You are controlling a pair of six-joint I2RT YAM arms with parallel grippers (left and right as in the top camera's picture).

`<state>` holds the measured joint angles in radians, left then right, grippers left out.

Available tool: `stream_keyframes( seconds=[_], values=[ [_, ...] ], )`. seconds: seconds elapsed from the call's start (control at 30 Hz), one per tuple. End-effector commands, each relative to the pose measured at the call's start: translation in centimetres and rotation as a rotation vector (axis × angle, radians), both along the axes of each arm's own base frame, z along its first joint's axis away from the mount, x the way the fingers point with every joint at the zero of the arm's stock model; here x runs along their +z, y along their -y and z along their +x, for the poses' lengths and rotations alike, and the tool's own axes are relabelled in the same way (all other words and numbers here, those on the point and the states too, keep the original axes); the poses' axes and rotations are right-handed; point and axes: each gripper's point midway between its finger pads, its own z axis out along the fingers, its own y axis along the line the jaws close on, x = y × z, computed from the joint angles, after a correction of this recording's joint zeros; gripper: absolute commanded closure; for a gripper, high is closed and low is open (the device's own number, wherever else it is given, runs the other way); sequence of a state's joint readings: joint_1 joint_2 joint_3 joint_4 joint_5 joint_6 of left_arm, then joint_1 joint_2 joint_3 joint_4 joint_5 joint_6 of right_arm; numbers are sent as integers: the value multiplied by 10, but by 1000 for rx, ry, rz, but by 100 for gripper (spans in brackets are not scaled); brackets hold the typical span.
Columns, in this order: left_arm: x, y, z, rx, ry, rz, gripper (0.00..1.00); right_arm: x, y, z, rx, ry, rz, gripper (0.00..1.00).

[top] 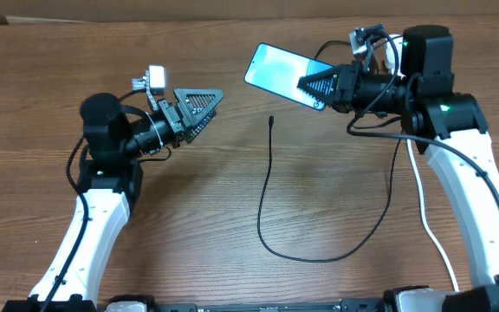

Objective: Plug charger to phone and switch on socket

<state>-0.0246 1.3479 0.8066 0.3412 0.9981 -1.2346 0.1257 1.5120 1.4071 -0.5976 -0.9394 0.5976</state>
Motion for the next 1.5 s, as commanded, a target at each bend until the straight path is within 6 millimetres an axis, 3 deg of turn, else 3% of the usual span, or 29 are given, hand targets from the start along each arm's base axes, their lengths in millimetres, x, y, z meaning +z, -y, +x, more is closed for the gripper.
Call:
stream_keyframes(
  seconds=[0.0, 0.1, 0.17, 0.3, 0.47, 0.57, 0.67, 0.97, 1.3, 1.47],
  values=[
    [1, -6, 5, 71, -202, -123, 42, 12, -5, 1, 11, -12, 49, 96],
    [-4, -6, 4, 92, -357, -201, 39, 12, -9, 7, 6, -18, 66, 96],
    [-5, -7, 6, 103, -357, -199, 26, 11, -14, 8, 13, -26, 76, 96],
    [-3, -8, 8, 114, -342, -200, 22, 4, -31, 11, 9, -69, 79, 96],
    [12, -9, 12, 116, -256, -206, 25, -2, -49, 13, -25, -121, 76, 96],
    [21, -11, 16, 134, -198, -210, 35, -1, -63, 13, -59, -146, 81, 96],
    [26, -11, 18, 137, -163, -209, 35, 2, -71, 14, -79, -158, 93, 96],
    [13, -13, 20, 180, -176, -203, 35, 8, -82, 13, -86, -185, 132, 96],
    [20, -17, 25, 220, -141, -225, 39, -26, -123, 3, 1, -278, 114, 96],
    [20, -19, 27, 238, -138, -226, 42, -21, -131, -1, 33, -268, 134, 96]
  ],
)
